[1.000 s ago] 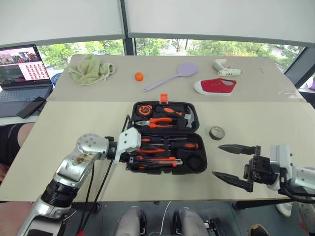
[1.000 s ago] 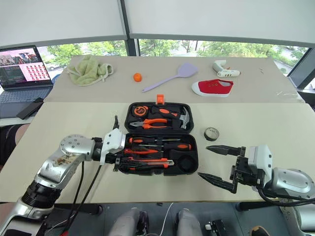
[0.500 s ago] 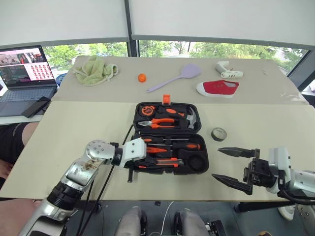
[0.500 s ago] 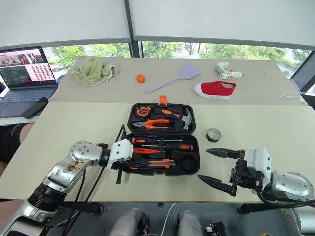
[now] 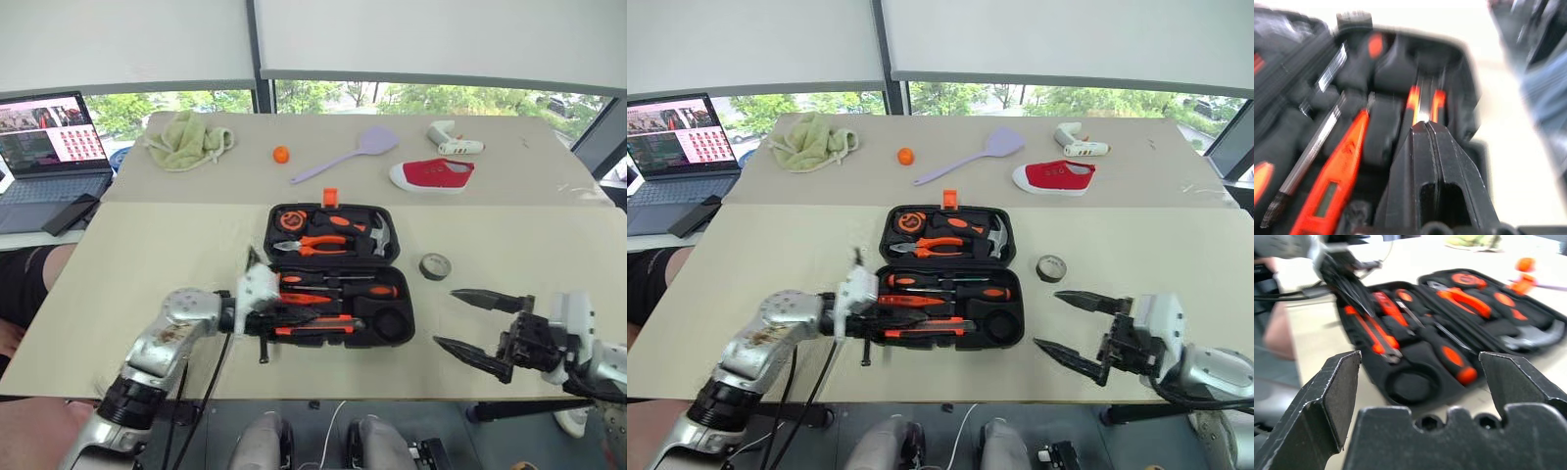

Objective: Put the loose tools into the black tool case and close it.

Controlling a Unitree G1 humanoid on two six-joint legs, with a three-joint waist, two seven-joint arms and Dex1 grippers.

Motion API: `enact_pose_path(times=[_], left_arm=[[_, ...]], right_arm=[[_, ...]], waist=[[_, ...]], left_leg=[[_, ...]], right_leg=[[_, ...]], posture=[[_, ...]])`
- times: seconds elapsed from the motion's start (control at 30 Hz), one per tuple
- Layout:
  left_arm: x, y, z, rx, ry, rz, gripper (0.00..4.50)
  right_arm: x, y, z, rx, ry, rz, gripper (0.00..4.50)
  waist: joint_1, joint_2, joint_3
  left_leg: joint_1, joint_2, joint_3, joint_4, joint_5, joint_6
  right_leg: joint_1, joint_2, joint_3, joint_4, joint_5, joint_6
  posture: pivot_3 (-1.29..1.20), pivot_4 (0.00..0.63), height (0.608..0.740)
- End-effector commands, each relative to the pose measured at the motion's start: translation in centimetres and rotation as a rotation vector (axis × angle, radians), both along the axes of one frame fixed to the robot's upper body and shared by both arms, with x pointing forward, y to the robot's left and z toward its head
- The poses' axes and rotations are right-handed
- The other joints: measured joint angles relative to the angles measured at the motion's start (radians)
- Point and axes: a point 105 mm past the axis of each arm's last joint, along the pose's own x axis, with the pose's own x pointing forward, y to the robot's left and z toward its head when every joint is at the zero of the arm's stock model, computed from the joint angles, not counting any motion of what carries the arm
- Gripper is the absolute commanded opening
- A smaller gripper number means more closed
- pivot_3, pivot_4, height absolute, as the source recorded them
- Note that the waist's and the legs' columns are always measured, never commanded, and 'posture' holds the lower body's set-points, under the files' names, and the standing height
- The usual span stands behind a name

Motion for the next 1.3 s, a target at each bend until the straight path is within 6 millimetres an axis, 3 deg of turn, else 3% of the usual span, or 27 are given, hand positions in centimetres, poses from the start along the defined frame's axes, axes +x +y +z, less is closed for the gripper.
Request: enact_pose_path(times=[0.03, 0.17, 0.3, 0.43, 0.57, 0.73, 0.9, 1.1, 1.3], left_arm=[[0.8, 5.0, 1.8, -0.008, -0.079, 0.17, 1.41], [0.7, 10.3, 0.4, -0.005, -0.035, 0.305, 2.96], [-0.7, 11.6, 0.4, -0.037, -0.073, 0.283, 4.36], [-1.4, 9.9, 0.6, -0.059, -0.083, 0.199, 4.36], [-1.8, 6.7, 0.7, -0.042, -0.081, 0.066, 4.36], [-1.5, 3.3, 1.4, -0.066, -0.109, -0.025, 4.36], [-1.7, 1.3, 1.7, -0.092, -0.115, -0.075, 4.36], [-2.4, 1.2, 0.9, -0.066, -0.113, -0.088, 4.36], [-3.1, 1.7, 0.8, -0.066, -0.114, -0.059, 4.5]], right_arm=[[-1.1, -3.7, -1.1, -0.001, -0.01, -0.172, 4.5], [-2.0, -6.0, -3.5, 0.0, 0.003, -0.33, 4.5], [-1.6, -6.7, -3.8, -0.022, -0.027, -0.39, 4.5], [0.7, -5.5, -2.4, -0.073, -0.027, -0.304, 4.5], [3.8, -2.6, -0.7, -0.207, 0.167, -0.083, 4.5], [8.4, -1.2, 1.2, -0.399, 0.261, -0.026, 4.5], [11.9, -0.3, 0.4, -0.557, 0.311, 0.016, 4.5], [14.6, 0.7, -0.7, -0.674, 0.318, 0.052, 4.5], [15.3, 1.6, -1.5, -0.71, 0.329, 0.116, 2.81]], waist=[[0.0, 0.0, 0.0], [-0.003, 0.001, -0.001], [-0.018, 0.001, 0.0], [-0.025, 0.001, 0.0], [-0.029, 0.002, 0.0], [-0.032, 0.002, 0.0], [-0.027, 0.001, 0.001], [-0.031, 0.001, 0.001], [-0.034, 0.001, 0.001]], left_leg=[[0.0, 0.0, 0.0, 0.0, 0.0, 0.0], [0.002, 0.0, 0.001, -0.001, -0.001, 0.001], [0.001, 0.0, 0.001, -0.001, -0.001, 0.001], [0.001, 0.0, 0.001, -0.001, -0.001, 0.0], [0.001, 0.0, 0.002, -0.001, -0.001, 0.001], [0.0, 0.001, 0.002, -0.001, 0.0, 0.0], [-0.003, 0.001, 0.003, 0.0, 0.002, -0.004], [-0.006, 0.0, 0.004, 0.0, 0.004, -0.006], [-0.006, 0.0, 0.004, 0.0, 0.004, -0.007]], right_leg=[[0.0, 0.0, 0.0, 0.0, 0.0, 0.0], [0.001, 0.0, 0.0, -0.001, -0.003, 0.005], [-0.001, 0.0, 0.001, -0.001, -0.004, 0.006], [-0.001, -0.002, 0.002, -0.001, -0.002, 0.002], [-0.002, -0.002, 0.003, 0.0, 0.0, -0.001], [-0.004, 0.001, 0.003, 0.001, 0.0, -0.003], [-0.005, 0.001, 0.001, 0.0, 0.0, -0.003], [-0.006, 0.0, 0.0, -0.002, 0.0, -0.001], [-0.006, 0.0, -0.001, -0.002, 0.0, -0.001]], posture=[[0.0, 0.15, 0.74], [0.0, 0.15, 0.74], [0.0, 0.15, 0.74], [0.0, 0.15, 0.74], [0.0, 0.15, 0.74], [0.0, 0.15, 0.74], [0.0, 0.15, 0.74], [0.0, 0.15, 0.74], [0.0, 0.15, 0.74]])
